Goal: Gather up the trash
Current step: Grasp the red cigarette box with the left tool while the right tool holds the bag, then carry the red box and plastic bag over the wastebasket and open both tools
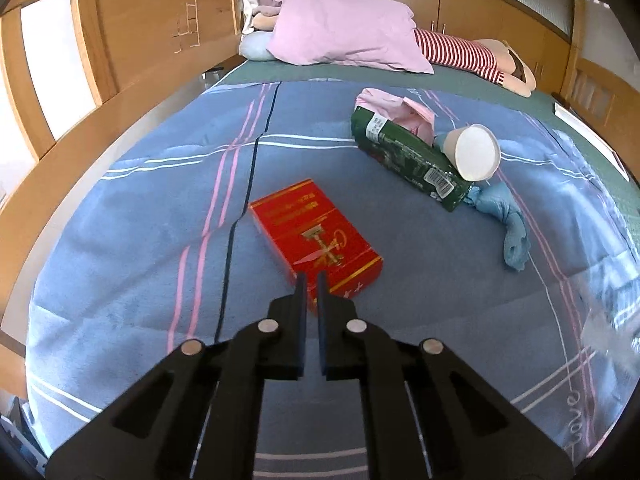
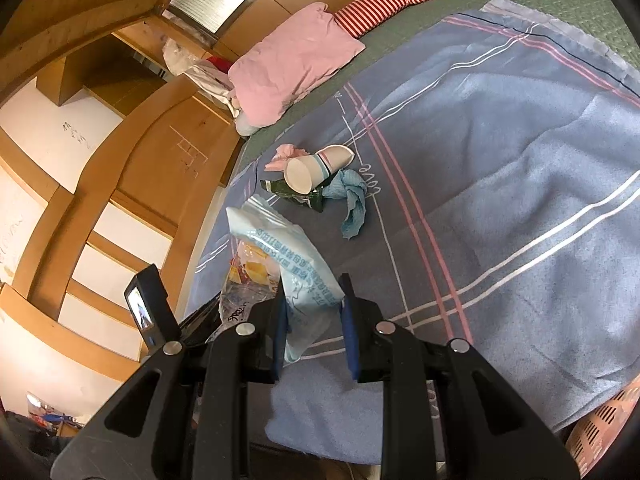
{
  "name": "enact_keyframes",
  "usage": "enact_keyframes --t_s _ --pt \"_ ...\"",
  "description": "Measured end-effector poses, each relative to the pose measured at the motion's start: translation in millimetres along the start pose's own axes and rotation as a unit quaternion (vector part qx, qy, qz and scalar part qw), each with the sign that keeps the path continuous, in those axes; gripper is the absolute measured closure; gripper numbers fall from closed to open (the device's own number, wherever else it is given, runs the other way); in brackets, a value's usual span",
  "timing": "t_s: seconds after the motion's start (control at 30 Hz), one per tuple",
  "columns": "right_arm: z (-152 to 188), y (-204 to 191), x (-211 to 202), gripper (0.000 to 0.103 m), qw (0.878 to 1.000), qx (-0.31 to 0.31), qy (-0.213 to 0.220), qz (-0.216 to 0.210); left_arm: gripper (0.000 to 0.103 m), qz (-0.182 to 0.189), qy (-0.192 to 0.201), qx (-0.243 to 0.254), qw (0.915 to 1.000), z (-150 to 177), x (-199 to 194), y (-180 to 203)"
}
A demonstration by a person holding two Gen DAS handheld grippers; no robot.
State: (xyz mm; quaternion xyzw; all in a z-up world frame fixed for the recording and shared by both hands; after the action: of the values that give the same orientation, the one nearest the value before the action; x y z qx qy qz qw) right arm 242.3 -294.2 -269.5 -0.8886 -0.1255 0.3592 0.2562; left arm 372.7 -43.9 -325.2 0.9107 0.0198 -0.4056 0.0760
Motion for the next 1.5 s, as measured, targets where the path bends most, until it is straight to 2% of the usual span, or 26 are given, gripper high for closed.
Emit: enact_keyframes --t_s 0.1,0.17,0.2,0.23,0.3,0.37,0.47,0.63,0.67,0.7,0.73,0.83,1.0,1.17,1.33,1.5 --pt "1 -2 2 0.078 1.0 -0.005 -0.002 -0.002 0.096 0.014 -0.004 -0.012 0.9998 -1 1 -5" --pt "2 -2 2 0.078 1.0 -0.006 -0.003 -0.003 0.065 0.03 -0.01 -0.027 0.9991 -3 3 -4" --pt "1 -1 2 0.078 1.0 -0.004 -0.003 -0.005 0.024 0.017 0.002 -0.033 0.9993 -8 2 -3" --pt "1 0 2 0.078 1.0 -0.002 -0.002 -0.007 0.003 0.003 0.012 -0.037 0.9992 -12 1 -2" --pt "1 2 1 0.078 1.0 0.002 0.001 -0.011 0.003 -0.008 0.038 -0.049 0.998 -20 -2 1" --pt "1 2 0 0.078 1.0 0.005 0.003 -0.017 0.003 -0.026 0.039 -0.055 0.9974 -25 0 5" --pt "1 4 -3 0.078 1.0 0.01 0.008 -0.029 0.003 -0.057 -0.007 -0.064 0.9962 -27 22 18" --pt "0 7 -8 0.078 0.999 0.02 0.014 -0.038 0.005 -0.104 -0.04 -0.089 0.9899 -22 49 23" --pt "0 8 -10 0.078 0.999 0.024 0.016 -0.041 0.009 -0.109 -0.048 -0.095 0.9884 -20 53 22" --pt "0 10 -11 0.078 0.999 0.028 0.017 -0.042 0.029 -0.109 -0.059 -0.106 0.9867 -17 59 21" --pt "0 11 -11 0.078 0.998 0.032 0.017 -0.044 0.039 -0.104 -0.077 -0.116 0.9848 -14 64 20" --pt "0 14 -14 0.078 0.998 0.039 0.02 -0.048 0.042 -0.104 -0.07 -0.116 0.9853 -14 62 20" --pt "-1 13 -18 0.078 0.998 0.036 0.027 -0.046 0.043 -0.073 -0.019 -0.106 0.9915 -25 26 29" --pt "0 7 -34 0.078 0.998 0.028 0.045 -0.027 0.043 -0.028 0.032 -0.072 0.9965 -33 -41 46" --pt "7 1 -85 0.078 0.996 0.038 0.08 -0.004 0.043 0.017 0.06 -0.036 0.9974 -29 -109 72" --pt "21 -7 -159 0.078 0.99 0.041 0.128 0.036 0.043 0.079 0.076 0.01 0.994 -1 -176 113"
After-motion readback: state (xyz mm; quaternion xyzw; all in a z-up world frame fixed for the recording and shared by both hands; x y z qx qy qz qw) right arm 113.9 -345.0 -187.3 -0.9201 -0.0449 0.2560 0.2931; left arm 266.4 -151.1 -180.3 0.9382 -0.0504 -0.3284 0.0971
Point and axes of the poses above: each gripper's, at about its wrist camera, not at the fingertips, and x roughly the way its jaws point, y to its right, z to its underside, the point moved 8 cm from there along x, roughly the way its jaws point, and after that the axes turned 14 degrees about -x, right-handed, at the moved point
